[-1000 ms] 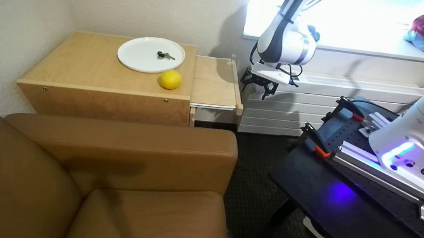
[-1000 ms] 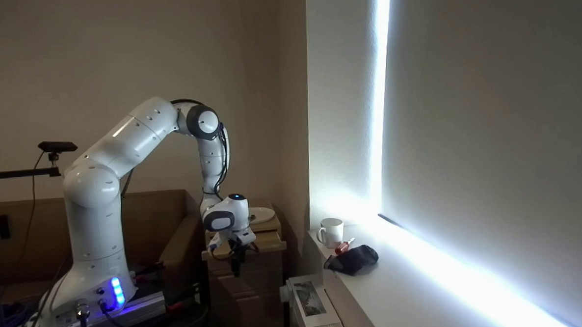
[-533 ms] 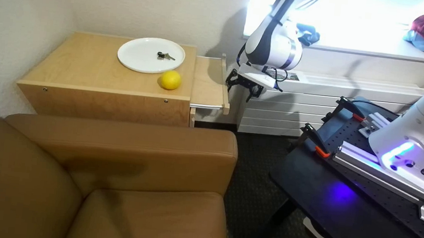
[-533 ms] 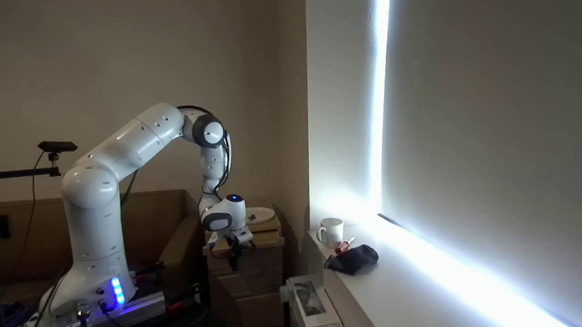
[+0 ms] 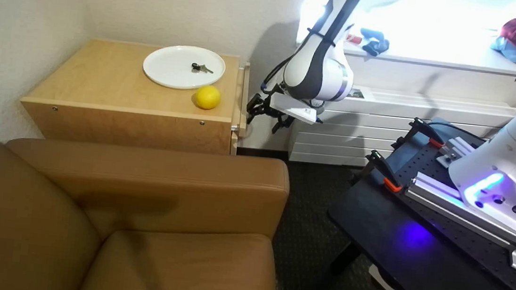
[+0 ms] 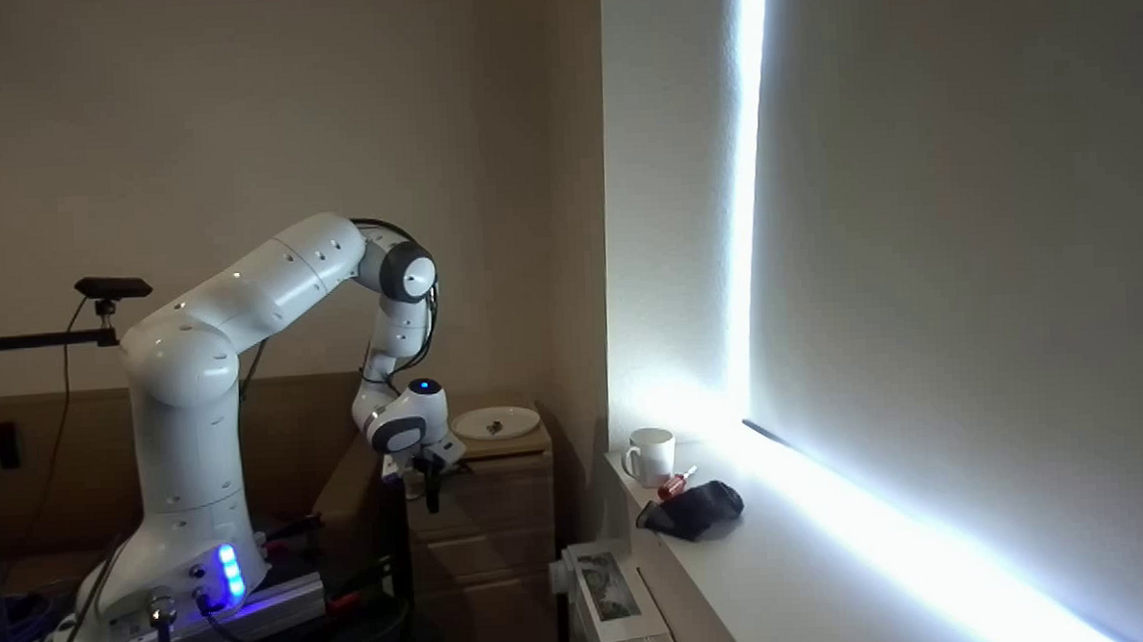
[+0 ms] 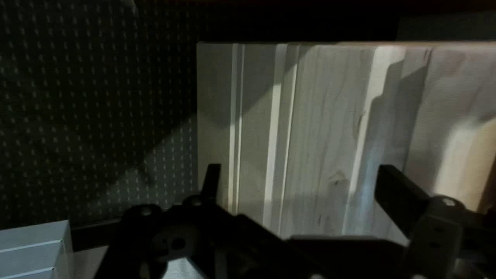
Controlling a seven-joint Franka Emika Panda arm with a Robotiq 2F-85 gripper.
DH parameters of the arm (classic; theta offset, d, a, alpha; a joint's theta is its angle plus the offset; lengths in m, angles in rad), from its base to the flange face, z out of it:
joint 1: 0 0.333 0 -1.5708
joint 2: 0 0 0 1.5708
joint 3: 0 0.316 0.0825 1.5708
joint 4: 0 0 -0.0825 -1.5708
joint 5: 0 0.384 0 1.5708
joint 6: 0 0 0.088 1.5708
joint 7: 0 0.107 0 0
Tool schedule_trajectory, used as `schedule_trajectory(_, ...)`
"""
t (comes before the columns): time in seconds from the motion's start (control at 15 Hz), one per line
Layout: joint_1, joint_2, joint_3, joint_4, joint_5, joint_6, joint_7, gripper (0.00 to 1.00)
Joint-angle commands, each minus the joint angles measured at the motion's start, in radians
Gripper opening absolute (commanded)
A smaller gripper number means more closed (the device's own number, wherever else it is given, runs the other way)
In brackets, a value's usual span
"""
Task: Push the nightstand shelf closed
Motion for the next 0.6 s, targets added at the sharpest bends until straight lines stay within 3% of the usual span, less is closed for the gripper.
schedule_trajectory(0.0, 0.059, 0.026, -0.003, 0.017, -0.047, 0.070, -0.038, 1.00)
schedule_trajectory(0.07, 0.074, 0.030, -0.005, 0.020, -0.059, 0.098, -0.038, 1.00)
schedule_trajectory(0.13, 0.104, 0.007, -0.033, 0.059, -0.053, 0.052, -0.037, 1.00)
schedule_trajectory(0.27, 0.134, -0.018, -0.081, 0.015, -0.022, 0.056, -0.033, 1.00)
schedule_trajectory(0.4, 0.199, -0.066, -0.182, -0.028, 0.042, 0.036, -0.025, 1.00)
schedule_trajectory(0.47, 0.153, -0.014, -0.113, 0.013, 0.004, 0.053, -0.022, 1.00)
schedule_trajectory(0.53, 0.166, -0.016, -0.136, 0.013, 0.009, 0.054, -0.023, 1.00)
